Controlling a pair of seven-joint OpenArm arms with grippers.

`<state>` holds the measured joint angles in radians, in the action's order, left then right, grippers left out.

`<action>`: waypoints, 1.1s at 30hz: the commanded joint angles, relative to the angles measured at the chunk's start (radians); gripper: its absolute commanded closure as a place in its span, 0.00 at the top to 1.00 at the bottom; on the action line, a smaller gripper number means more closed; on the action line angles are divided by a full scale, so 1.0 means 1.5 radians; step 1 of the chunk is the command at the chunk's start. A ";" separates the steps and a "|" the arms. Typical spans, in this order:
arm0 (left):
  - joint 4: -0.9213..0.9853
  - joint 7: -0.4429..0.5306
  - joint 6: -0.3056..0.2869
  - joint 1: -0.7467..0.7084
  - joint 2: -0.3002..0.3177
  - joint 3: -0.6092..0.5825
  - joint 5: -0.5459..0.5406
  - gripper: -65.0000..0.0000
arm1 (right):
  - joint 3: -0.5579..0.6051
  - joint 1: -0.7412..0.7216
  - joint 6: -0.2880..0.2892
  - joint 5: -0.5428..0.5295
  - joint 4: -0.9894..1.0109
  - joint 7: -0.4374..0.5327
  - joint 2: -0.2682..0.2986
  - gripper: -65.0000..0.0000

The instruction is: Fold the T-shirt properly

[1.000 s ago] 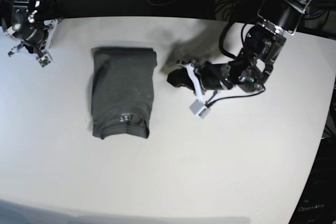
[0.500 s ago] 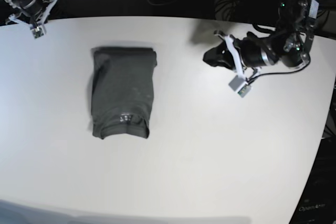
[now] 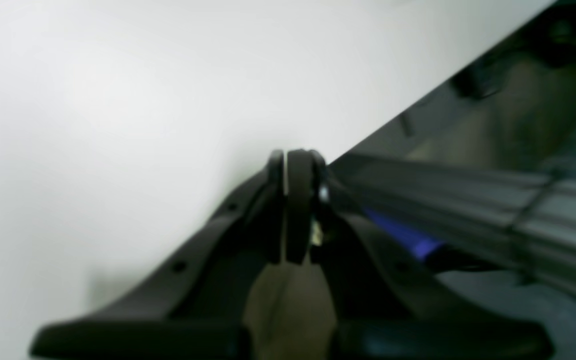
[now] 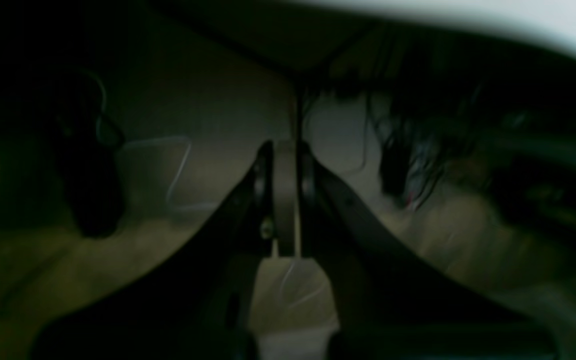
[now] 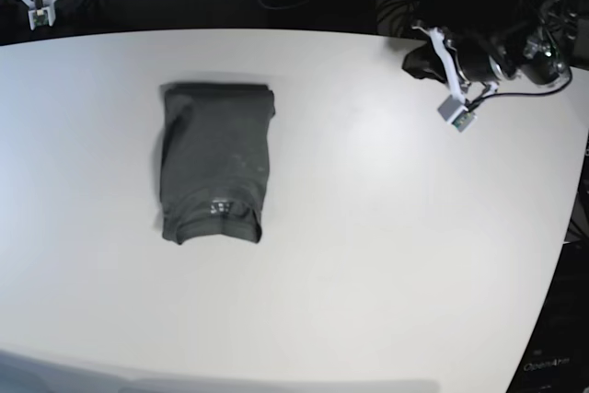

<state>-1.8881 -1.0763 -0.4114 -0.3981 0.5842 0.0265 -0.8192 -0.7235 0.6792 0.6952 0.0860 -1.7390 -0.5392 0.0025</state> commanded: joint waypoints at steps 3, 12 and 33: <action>-0.008 0.003 -0.003 -0.045 0.005 0.002 0.029 0.03 | -0.037 0.015 0.002 -0.004 0.050 0.048 -0.005 0.01; 0.027 0.080 -0.003 -0.148 -0.032 -0.020 0.124 0.03 | -0.065 0.013 0.002 -0.001 0.294 0.198 0.007 0.01; 0.653 0.557 -0.003 -0.097 -0.172 -0.234 0.320 0.03 | -0.060 -0.195 0.002 0.168 1.064 0.600 0.210 0.01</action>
<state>-0.8940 -0.2447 -0.4160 -0.5251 0.3138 -0.3260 -0.3435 -0.8116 0.3729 0.6880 0.3573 -0.1371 0.3393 0.2977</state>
